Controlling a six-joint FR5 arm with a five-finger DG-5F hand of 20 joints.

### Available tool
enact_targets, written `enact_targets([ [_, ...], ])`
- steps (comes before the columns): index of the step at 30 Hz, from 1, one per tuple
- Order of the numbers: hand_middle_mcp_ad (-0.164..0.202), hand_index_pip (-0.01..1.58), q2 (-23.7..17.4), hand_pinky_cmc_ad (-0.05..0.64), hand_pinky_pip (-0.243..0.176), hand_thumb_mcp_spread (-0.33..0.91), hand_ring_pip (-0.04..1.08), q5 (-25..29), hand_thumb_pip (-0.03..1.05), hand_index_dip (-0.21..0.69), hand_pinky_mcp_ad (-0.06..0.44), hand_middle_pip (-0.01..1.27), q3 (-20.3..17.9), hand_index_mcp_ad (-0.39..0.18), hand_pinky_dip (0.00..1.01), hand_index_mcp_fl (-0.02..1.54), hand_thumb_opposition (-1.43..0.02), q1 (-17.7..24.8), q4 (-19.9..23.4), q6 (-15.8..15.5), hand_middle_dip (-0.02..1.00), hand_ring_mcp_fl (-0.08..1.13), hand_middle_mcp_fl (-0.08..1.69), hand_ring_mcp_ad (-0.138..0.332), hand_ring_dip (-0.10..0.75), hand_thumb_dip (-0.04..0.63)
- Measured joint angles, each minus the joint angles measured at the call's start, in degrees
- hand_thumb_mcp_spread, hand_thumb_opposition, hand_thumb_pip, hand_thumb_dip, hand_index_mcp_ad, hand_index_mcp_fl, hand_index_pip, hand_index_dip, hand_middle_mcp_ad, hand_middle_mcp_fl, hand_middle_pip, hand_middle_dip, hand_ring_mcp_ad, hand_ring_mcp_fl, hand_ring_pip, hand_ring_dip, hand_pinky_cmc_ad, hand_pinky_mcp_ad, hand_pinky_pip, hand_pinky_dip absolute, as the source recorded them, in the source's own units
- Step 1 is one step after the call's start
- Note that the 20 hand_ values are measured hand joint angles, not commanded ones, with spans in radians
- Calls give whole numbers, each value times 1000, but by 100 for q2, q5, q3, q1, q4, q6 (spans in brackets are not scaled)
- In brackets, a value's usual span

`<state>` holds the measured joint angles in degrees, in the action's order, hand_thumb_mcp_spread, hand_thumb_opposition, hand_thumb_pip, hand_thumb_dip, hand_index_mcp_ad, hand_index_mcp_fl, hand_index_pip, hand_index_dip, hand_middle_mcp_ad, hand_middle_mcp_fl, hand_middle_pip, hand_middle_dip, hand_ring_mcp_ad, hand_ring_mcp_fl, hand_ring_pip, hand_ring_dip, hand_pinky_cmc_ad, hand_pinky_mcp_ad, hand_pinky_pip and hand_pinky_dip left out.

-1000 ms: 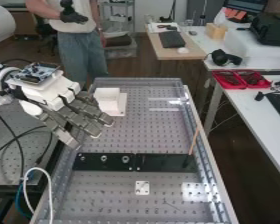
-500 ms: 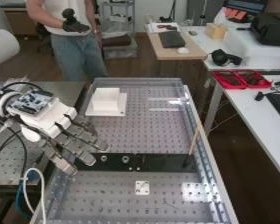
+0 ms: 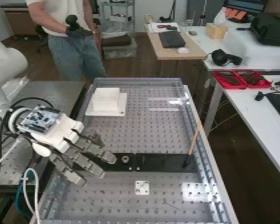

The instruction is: Grab the larger nut and place it in the white container

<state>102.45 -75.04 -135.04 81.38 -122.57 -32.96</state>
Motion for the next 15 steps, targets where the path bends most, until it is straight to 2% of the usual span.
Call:
enact_targets([
  [4,58,1506,122,365,-94,281,93,-87,771,159,312,129,85,-110,557,3,-883,-38,-58,42,206,-2,0,147,103,237],
  [7,58,1527,190,365,-94,291,93,-184,785,159,316,129,146,-119,557,5,-899,-62,-97,49,206,-2,2,147,103,236],
  [11,59,1527,235,365,-94,307,93,-264,798,159,316,129,208,-120,555,5,-929,-81,-144,54,206,-2,2,147,103,286],
  [15,56,1527,290,365,-94,325,89,-321,806,159,316,129,265,-124,541,5,-941,-94,-184,60,206,-2,2,147,103,286],
])
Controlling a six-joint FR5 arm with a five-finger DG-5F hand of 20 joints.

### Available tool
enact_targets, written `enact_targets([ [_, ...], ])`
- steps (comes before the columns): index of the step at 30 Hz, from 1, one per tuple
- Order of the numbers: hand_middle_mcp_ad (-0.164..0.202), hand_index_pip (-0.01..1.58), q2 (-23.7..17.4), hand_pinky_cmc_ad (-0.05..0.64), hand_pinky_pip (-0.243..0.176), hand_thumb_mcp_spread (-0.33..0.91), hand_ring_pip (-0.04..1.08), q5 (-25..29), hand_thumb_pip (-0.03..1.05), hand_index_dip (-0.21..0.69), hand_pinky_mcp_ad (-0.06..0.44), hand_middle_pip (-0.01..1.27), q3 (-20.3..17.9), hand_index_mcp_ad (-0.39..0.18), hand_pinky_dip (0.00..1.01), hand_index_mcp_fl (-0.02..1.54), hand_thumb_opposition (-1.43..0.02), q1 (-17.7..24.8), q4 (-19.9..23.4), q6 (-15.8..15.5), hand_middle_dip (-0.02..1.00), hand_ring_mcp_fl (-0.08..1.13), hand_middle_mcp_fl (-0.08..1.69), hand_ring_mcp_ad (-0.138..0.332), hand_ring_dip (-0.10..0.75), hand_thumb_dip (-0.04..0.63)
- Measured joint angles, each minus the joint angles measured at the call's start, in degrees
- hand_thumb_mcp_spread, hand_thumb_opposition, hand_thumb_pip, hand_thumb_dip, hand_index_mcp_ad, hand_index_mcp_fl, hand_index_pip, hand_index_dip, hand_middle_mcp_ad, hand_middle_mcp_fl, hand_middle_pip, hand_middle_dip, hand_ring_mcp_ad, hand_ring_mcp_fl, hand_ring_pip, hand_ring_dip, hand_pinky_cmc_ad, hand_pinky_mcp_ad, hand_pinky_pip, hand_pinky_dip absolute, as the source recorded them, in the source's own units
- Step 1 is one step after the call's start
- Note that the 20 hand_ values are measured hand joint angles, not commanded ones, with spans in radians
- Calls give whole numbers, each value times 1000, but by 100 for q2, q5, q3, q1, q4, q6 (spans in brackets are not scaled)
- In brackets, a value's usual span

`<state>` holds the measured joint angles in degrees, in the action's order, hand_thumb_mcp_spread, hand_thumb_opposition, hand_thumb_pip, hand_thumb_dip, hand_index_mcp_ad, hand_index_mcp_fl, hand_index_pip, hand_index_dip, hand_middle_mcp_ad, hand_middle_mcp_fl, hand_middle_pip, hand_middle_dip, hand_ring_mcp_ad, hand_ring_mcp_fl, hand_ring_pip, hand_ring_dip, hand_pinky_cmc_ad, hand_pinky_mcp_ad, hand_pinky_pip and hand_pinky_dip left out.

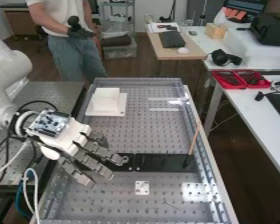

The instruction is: Grab the larger nut and place it in the white container

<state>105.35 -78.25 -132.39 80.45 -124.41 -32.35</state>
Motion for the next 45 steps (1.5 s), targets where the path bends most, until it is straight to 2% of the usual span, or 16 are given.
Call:
enact_targets([
  [6,56,1527,58,365,-94,325,87,36,806,159,312,129,9,-126,527,5,-941,41,-17,32,206,-2,2,147,103,304],
  [14,56,1524,126,365,-94,325,87,579,806,159,312,129,-84,-126,513,7,-937,295,126,43,213,-2,0,143,103,302],
  [23,54,1539,236,365,-91,319,115,1814,806,159,312,129,-200,-126,539,7,-937,797,394,272,213,0,2,143,103,302],
  [29,54,1545,323,365,-91,304,136,2320,777,175,312,129,-153,-126,569,9,-930,1063,408,370,213,0,2,143,103,304],
  [38,54,1545,415,365,-94,288,150,2639,747,188,316,129,-57,-126,618,5,-885,1238,324,372,213,-3,2,143,105,298],
  [45,54,1545,442,365,-103,286,150,2717,749,188,312,129,-87,-126,614,9,-867,1247,313,338,213,-3,2,147,105,283],
])
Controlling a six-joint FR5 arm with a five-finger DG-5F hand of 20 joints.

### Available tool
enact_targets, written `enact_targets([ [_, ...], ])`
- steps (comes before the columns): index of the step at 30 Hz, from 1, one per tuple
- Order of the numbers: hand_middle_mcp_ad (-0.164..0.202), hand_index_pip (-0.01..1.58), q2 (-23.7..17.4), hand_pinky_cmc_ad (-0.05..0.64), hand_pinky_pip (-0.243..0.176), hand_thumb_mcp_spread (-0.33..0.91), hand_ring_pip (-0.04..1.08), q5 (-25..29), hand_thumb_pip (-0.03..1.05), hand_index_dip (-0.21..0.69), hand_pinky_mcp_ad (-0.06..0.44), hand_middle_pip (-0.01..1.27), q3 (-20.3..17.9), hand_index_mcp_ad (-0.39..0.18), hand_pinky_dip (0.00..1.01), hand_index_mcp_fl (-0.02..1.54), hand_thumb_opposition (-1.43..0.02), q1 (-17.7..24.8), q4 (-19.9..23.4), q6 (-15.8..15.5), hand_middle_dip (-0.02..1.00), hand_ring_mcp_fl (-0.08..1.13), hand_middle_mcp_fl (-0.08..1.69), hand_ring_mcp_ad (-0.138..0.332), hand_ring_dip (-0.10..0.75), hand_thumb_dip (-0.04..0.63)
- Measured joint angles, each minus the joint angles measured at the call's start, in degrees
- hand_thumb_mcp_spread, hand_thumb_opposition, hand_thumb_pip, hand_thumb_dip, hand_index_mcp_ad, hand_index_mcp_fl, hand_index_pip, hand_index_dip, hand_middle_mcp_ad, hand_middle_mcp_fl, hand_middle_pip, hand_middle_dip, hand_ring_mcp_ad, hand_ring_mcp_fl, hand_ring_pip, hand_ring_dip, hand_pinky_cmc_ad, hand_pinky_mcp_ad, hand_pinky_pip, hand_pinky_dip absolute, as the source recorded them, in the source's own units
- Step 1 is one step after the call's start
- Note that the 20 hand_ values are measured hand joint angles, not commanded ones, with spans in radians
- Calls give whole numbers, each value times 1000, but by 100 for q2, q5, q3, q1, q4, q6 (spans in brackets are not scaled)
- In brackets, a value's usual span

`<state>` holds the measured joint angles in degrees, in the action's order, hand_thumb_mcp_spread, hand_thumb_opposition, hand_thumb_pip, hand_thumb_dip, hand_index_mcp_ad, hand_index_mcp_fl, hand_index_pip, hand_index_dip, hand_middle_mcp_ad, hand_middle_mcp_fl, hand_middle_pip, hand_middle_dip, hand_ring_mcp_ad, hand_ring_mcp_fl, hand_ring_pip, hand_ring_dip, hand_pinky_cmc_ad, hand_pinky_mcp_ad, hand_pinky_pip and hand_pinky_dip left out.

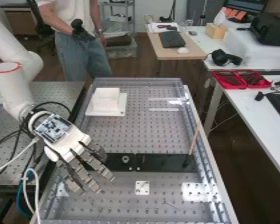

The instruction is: Grab the larger nut and place it in the white container

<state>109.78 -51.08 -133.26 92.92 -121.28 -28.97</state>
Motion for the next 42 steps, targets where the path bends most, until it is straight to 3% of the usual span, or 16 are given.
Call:
enact_targets([
  [30,54,1539,290,365,-105,286,152,-248,733,190,312,129,-40,-126,635,5,-867,-76,334,-53,213,-3,2,147,93,281],
  [42,54,1557,402,365,-105,286,152,-284,733,190,311,129,-50,-126,635,2,-867,-118,630,-309,213,-3,2,147,93,284],
])
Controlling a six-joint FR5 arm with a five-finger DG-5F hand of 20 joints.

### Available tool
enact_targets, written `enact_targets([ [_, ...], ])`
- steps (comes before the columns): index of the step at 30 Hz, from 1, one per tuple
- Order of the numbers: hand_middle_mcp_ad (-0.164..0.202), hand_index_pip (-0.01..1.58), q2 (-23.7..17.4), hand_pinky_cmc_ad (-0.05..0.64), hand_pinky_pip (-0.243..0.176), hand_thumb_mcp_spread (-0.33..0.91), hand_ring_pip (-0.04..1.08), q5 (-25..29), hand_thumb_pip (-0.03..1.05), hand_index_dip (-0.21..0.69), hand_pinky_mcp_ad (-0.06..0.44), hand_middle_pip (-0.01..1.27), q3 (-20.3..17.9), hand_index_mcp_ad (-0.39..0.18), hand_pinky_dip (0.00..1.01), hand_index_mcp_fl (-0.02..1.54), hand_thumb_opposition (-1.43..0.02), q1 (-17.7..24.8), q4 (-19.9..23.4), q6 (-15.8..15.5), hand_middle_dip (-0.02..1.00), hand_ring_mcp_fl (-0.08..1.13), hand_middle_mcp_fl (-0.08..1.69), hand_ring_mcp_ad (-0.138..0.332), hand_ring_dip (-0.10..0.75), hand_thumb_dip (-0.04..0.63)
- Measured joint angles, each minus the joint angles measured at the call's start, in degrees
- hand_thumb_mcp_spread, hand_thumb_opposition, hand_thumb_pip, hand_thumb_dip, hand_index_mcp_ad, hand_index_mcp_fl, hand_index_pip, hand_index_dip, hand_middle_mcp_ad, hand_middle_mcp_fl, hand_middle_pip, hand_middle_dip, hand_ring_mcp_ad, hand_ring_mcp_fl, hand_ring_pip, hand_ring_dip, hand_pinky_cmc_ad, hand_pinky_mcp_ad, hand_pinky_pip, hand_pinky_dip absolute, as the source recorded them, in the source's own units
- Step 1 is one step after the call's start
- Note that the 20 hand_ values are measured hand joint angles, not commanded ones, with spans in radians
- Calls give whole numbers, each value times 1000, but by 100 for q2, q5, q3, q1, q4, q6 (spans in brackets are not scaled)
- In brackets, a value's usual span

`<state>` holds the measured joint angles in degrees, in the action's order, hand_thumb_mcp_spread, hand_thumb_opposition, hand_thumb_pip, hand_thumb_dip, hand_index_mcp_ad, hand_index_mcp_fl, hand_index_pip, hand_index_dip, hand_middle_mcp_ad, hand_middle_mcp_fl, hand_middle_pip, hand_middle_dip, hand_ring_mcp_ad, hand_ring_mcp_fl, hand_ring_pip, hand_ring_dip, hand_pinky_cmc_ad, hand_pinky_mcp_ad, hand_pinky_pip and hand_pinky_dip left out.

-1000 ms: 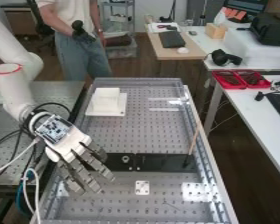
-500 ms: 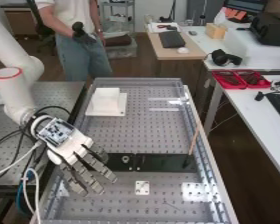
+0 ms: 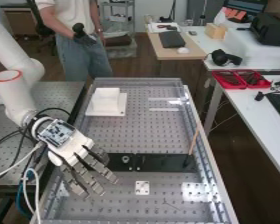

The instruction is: Grab the larger nut and place it in the white container

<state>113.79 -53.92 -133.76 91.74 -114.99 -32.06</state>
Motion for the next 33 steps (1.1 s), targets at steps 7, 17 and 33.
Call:
enact_targets([
  [7,58,1557,39,365,-105,300,155,-45,731,190,311,126,46,-126,637,5,-867,-45,-44,-14,213,-3,0,143,93,284],
  [17,58,1557,43,365,-105,311,169,-132,731,192,304,126,45,-126,639,5,-867,-80,38,-54,213,0,2,147,93,284],
  [33,58,1557,62,356,-105,325,182,-183,742,138,293,126,40,-126,639,103,-867,-69,65,-35,213,-3,2,147,93,281],
])
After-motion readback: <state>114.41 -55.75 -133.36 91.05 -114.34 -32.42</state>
